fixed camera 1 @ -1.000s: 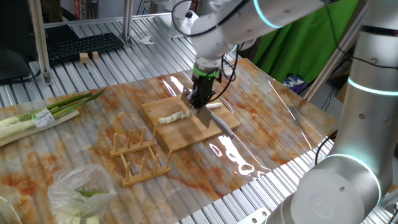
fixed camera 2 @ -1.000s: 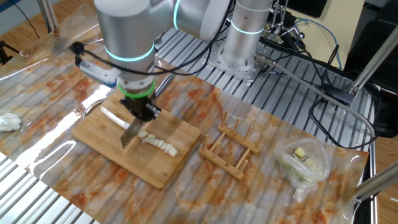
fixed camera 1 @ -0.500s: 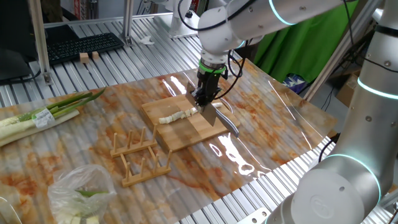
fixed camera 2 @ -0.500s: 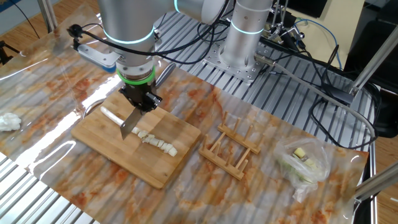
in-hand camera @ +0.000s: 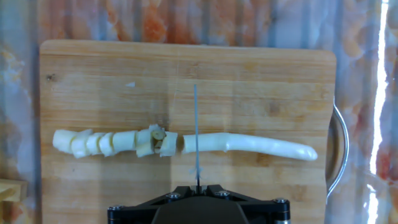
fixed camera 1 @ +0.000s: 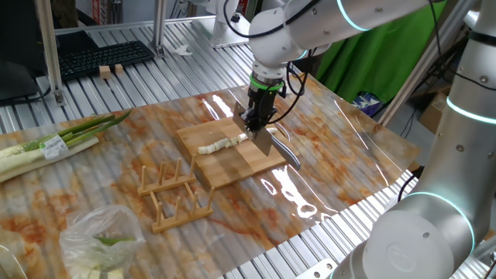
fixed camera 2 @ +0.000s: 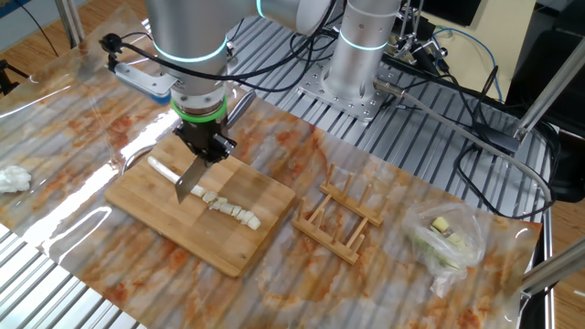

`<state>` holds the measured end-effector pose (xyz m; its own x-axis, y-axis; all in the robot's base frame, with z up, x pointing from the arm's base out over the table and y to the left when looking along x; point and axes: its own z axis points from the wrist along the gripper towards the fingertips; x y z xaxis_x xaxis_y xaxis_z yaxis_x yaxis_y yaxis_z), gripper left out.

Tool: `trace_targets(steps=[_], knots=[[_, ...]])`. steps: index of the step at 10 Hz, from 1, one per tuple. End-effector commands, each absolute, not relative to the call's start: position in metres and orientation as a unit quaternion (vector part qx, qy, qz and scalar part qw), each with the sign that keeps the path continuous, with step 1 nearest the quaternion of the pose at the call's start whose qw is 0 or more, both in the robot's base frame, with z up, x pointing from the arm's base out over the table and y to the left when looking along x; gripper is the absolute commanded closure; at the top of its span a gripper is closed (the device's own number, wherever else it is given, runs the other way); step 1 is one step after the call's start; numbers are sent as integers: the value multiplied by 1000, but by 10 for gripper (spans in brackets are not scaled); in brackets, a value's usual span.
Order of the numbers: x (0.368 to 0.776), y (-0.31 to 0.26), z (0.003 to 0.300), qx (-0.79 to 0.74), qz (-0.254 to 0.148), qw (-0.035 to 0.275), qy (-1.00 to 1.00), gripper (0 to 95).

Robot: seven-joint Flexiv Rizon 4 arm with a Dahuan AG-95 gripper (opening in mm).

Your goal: Chop the scallions

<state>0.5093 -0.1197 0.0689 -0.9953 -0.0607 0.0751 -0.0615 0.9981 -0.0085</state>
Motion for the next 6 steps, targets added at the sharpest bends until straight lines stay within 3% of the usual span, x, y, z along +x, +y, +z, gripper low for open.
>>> trace_targets(steps=[1,5,6], knots=[[511,-120,66,31,5,38,-999,950],[523,-115,13,34,1,18,-999,950],[523,-116,12,34,0,29,-999,950]])
